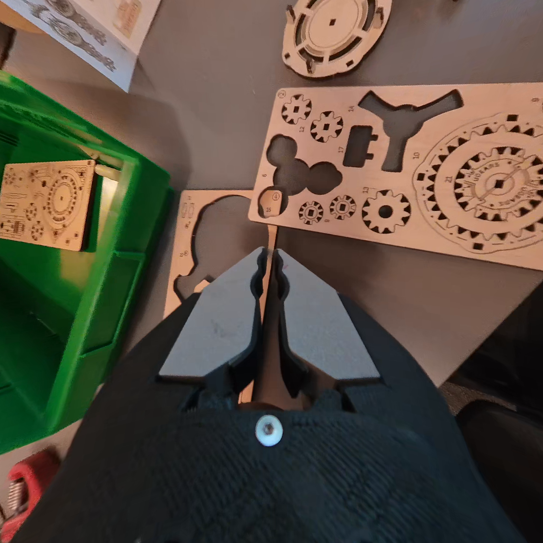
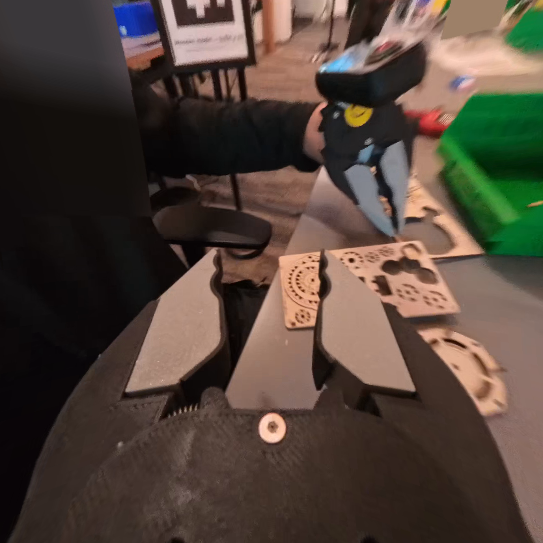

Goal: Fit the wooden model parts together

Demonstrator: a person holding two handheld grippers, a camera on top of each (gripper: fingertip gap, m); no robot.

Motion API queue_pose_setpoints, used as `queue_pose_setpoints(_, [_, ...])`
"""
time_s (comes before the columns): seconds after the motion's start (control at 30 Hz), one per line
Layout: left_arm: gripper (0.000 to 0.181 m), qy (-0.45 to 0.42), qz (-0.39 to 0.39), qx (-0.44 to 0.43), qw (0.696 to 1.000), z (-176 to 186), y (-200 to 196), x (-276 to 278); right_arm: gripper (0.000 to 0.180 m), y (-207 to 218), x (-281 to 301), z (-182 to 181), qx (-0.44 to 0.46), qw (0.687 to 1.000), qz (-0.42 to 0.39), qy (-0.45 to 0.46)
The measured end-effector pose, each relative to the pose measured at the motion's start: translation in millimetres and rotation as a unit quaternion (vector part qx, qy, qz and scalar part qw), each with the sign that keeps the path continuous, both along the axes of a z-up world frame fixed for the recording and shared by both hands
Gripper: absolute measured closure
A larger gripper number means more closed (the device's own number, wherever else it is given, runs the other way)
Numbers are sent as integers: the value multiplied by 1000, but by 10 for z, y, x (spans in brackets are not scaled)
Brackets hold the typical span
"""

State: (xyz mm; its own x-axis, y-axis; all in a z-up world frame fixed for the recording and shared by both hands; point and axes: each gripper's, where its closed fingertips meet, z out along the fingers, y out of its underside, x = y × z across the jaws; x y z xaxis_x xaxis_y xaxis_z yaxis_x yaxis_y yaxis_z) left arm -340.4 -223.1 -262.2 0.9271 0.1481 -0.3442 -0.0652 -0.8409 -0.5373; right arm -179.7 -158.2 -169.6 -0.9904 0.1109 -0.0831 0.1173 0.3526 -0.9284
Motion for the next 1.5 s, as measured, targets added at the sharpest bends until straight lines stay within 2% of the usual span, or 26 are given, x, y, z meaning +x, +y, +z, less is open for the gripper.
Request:
queue_pose_setpoints(0.07, [180, -13, 7, 5, 1000, -61, 18, 18, 109, -218, -34, -203, 50, 998, 21, -44])
queue_pose_setpoints(0.17, [180, -31, 20, 36, 999, -53, 45, 43, 114, -312, -156, -559, 131, 990, 23, -53])
queue_pose_setpoints(0.3, [180, -40, 28, 61, 997, -53, 22, 60, 120, -252, -93, -857, 193, 978, 38, -75])
queue_pose_setpoints(0.47, [180, -62, 28, 85, 994, -51, 13, 68, 128, -191, -4, -858, 176, 976, 59, -114])
queue_pose_setpoints(0.67, [180, -44, 32, 78, 995, 0, -33, 17, 141, -7, 158, -855, 177, 966, 104, -160])
queue_pose_setpoints(0.77, [180, -22, 34, 96, 995, 217, -59, -10, 146, 53, 101, -862, 174, 968, 89, -155])
queue_pose_setpoints(0.87, [181, -12, 33, 159, 987, 630, -96, 8, 129, 62, 44, -818, 158, 973, 75, -149])
queue_pose_setpoints(1.0, [181, -56, 19, 314, 948, 1318, -187, 101, 127, 47, -67, -609, 107, 985, 53, -126])
queue_pose_setpoints(1.07, [181, -84, 34, 356, 930, 1455, -281, 50, 128, 62, -151, -534, 88, 988, 36, -119])
queue_pose_setpoints(1.17, [181, -137, 31, 311, 940, 1190, -242, 123, 128, 107, -228, -502, 78, 990, 20, -115])
queue_pose_setpoints(1.23, [159, -137, 39, 251, 957, 892, -157, 90, 128, 118, -253, -500, 74, 991, 15, -115])
queue_pose_setpoints(1.3, [153, -125, 52, 201, 970, 628, -70, -44, 128, 111, -254, -497, 72, 991, 16, -115])
queue_pose_setpoints(1.37, [148, -166, 43, 152, 973, 358, 50, -47, 128, 110, -255, -505, 74, 991, 15, -113])
queue_pose_setpoints(1.43, [136, -206, 32, 68, 976, 44, 82, 31, 128, 123, -264, -509, 76, 991, 12, -109])
queue_pose_setpoints(1.47, [133, -194, 35, 28, 980, -82, 56, 0, 128, 131, -272, -501, 74, 991, 10, -107])
queue_pose_setpoints(1.5, [145, -162, 28, 32, 986, -60, 90, -57, 129, 137, -279, -486, 71, 992, 8, -106])
